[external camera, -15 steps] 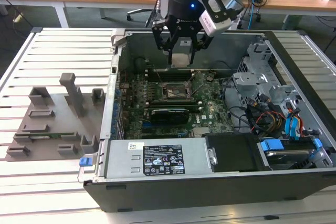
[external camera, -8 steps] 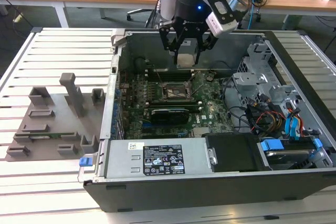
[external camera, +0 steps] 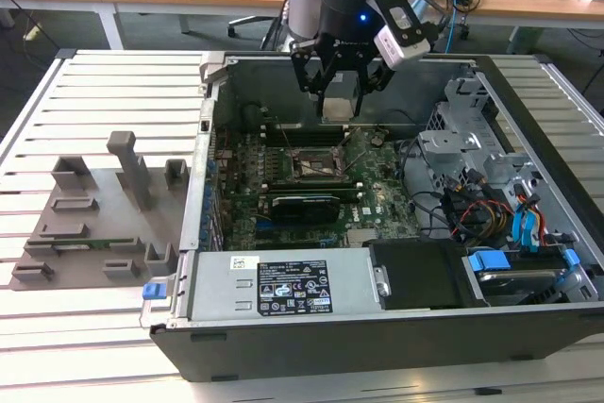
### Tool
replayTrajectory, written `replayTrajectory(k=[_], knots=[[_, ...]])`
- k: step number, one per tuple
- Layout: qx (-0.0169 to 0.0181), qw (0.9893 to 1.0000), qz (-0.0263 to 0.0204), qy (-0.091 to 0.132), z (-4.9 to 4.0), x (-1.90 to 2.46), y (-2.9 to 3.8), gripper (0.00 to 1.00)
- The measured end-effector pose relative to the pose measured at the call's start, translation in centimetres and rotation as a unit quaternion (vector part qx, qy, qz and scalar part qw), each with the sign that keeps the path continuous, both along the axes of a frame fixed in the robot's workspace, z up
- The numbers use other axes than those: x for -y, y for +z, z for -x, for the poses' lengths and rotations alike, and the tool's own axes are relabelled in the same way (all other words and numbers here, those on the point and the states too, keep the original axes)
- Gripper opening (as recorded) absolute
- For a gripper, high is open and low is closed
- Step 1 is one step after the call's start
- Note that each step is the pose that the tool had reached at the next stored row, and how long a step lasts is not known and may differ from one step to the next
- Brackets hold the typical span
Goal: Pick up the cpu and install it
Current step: 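Pick up the cpu and move it towards the insertion slot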
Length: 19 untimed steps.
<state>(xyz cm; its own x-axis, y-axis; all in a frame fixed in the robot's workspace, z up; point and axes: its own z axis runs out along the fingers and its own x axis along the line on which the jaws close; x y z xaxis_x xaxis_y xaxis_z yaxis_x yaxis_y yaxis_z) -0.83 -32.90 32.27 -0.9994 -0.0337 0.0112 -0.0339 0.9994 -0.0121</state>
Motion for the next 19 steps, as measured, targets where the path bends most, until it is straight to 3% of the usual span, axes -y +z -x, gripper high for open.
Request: replayTrajectory(k=[4, 5, 7, 14, 19], knots=[[0.0000, 1.0000, 0.0010, 0.000, 0.01, -0.67, -0.60, 0.55], [0.0001, 1.0000, 0.0011, 0.000, 0.06, -0.68, -1.89, 0.55], [0.0000, 1.0000, 0.0012, 0.000, 0.08, -0.68, -2.74, 0.55], [0.0000, 1.0000, 0.0012, 0.000, 0.07, -0.68, -3.31, 0.55], [0.0000, 1.0000, 0.0012, 0.000, 0.08, -0.67, -3.34, 0.55]])
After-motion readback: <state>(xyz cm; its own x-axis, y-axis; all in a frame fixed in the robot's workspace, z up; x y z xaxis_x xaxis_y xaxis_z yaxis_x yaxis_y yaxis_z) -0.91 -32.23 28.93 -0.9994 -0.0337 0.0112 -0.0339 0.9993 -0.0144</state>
